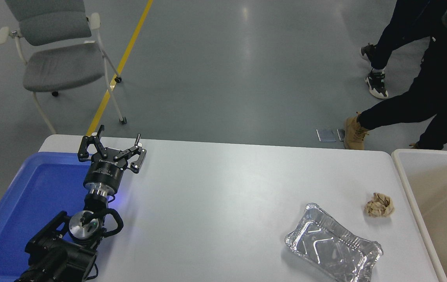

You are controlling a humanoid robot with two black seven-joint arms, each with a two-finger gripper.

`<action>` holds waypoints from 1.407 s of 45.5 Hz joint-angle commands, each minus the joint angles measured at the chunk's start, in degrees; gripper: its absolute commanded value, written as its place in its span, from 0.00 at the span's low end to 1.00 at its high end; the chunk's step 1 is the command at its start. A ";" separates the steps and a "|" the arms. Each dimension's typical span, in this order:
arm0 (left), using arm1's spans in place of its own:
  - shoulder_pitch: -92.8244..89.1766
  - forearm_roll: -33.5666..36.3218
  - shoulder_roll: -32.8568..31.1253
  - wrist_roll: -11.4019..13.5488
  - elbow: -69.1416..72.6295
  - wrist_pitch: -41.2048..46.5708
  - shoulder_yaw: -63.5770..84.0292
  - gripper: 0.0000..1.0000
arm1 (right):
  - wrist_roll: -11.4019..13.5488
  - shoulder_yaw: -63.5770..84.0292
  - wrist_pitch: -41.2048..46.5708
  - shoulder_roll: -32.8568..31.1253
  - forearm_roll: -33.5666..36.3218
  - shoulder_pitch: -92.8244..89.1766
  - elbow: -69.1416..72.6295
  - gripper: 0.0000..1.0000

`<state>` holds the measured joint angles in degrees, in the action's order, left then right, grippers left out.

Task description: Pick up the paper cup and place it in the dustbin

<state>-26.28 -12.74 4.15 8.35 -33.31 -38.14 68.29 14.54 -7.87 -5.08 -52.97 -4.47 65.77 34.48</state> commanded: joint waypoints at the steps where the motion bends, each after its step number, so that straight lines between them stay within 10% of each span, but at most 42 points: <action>1: 0.00 0.00 0.07 0.00 0.00 0.00 0.00 0.99 | -0.39 -16.73 -5.02 13.14 3.59 -14.08 -19.17 0.00; 60: 0.00 0.00 -0.02 0.00 0.00 0.00 0.00 0.99 | -8.30 -27.55 -3.71 27.84 10.27 -36.59 -29.65 0.00; 64: 0.00 0.00 -0.02 0.00 0.00 0.00 0.00 0.99 | -8.30 -27.73 -3.71 28.36 10.27 -36.77 -29.65 0.56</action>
<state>-26.28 -12.74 4.15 8.35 -33.31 -38.14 68.31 6.45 -35.29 -8.84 -25.56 5.38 30.44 4.99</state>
